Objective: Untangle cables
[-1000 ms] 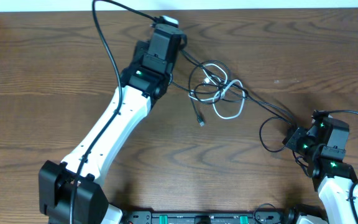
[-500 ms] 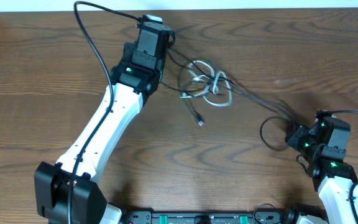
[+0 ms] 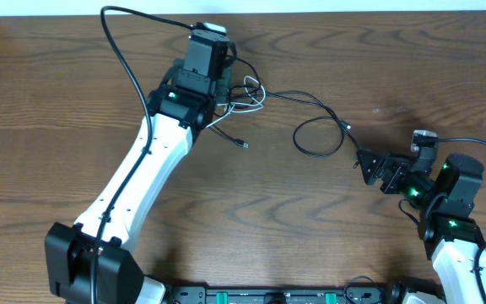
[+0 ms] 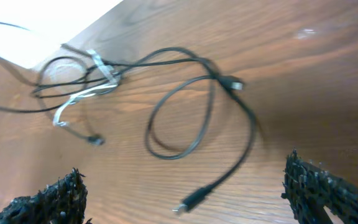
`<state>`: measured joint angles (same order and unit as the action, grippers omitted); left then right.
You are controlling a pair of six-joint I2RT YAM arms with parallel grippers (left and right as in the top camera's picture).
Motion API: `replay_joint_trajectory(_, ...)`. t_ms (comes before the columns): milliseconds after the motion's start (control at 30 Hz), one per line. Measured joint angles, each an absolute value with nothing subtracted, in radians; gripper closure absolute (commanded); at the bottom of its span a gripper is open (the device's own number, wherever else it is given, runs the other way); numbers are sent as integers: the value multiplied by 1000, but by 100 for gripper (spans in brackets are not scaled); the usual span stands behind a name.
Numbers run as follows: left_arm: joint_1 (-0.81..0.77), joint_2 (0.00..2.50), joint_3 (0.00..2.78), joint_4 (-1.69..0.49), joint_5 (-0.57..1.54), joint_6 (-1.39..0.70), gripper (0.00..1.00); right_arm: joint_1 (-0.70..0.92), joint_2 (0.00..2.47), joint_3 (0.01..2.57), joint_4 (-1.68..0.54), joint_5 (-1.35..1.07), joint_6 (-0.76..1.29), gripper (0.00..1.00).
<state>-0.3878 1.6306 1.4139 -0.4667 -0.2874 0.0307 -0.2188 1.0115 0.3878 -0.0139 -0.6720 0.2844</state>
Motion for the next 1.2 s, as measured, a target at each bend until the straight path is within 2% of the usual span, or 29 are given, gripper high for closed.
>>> replay_joint_trajectory(333, -520, 1630, 1414, -464, -61, 117, 93, -215, 1011, 388, -9, -762, 262, 1)
replay_joint_trajectory(500, -635, 1630, 1414, -464, 5, 196, 93, -161, 1011, 388, 6, -778, 194, 1)
replay_joint_trajectory(767, -798, 1630, 1414, -467, 32, 289, 93, -88, 1011, 388, 79, -776, 56, 1)
replay_joint_trajectory(1200, -920, 1630, 1414, -514, 40, 312, 92, -87, 1012, 387, 166, -702, -64, 1)
